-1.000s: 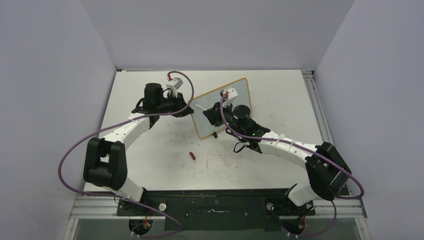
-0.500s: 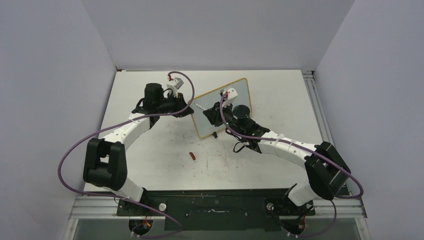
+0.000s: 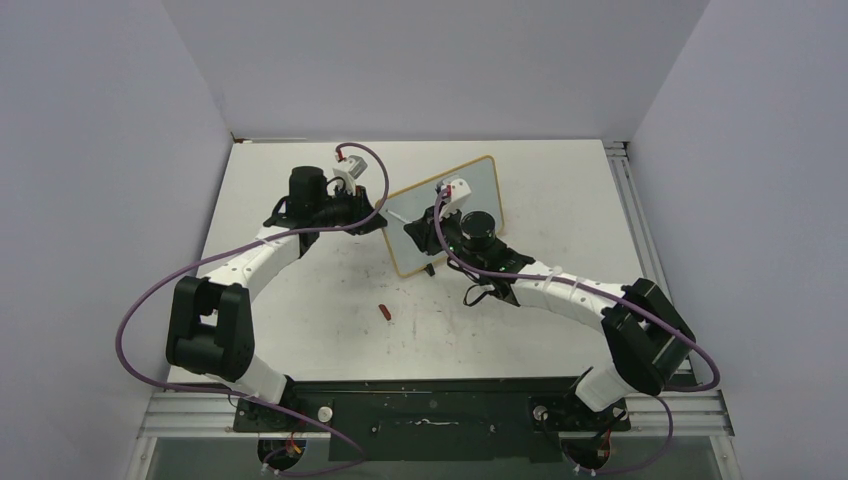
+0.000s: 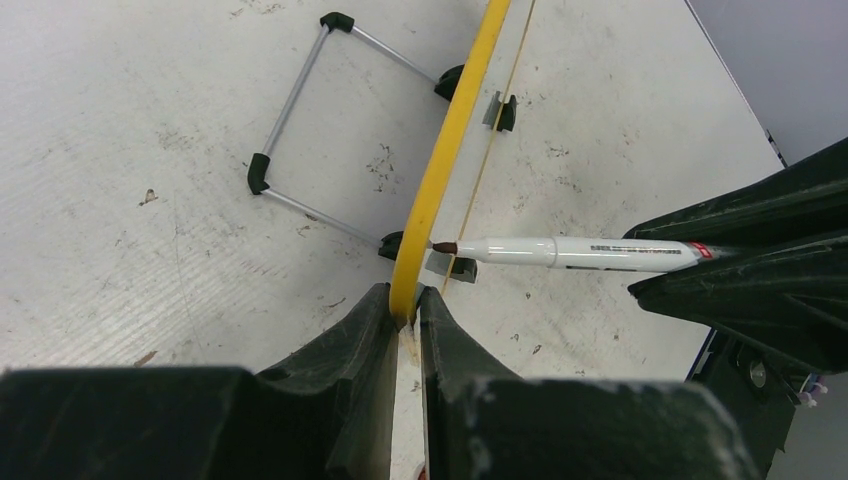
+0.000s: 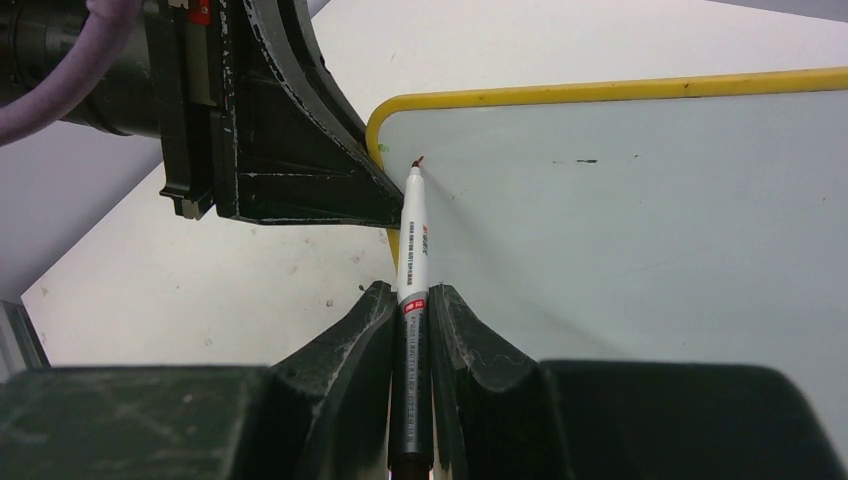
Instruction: Write a sentence on the whiteboard
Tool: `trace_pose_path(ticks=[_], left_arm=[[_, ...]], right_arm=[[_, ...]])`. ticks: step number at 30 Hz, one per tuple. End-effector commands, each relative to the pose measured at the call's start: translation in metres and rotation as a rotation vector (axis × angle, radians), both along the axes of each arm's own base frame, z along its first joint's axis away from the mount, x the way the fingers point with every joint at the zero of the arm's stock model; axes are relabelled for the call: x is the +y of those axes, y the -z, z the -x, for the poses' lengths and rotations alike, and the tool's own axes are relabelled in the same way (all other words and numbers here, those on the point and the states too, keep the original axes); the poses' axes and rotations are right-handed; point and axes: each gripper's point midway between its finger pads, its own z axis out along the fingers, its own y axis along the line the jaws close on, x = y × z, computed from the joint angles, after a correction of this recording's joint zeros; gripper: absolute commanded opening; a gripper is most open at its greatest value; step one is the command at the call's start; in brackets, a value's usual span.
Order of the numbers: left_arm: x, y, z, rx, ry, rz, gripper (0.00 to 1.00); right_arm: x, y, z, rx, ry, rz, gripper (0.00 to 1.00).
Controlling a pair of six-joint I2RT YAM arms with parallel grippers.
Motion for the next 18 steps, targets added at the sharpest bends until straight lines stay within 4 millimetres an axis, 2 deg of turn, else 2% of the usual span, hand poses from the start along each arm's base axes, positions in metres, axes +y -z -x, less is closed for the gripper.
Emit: trace_pose_path(ticks=[1,18], left_arm=[[-0.002,-0.003,0.005,0.001,0.012,-0.024,0.0],[-0.002,-0.005,0.005,-0.005,0.01,-0.022,0.0]], right_arm=[[0.006,-0.031,-0.009,-0.073,0.018,-0.062,0.05],[-0.01,0.009,0.007,-0.003,0.039,0.001,0.05]])
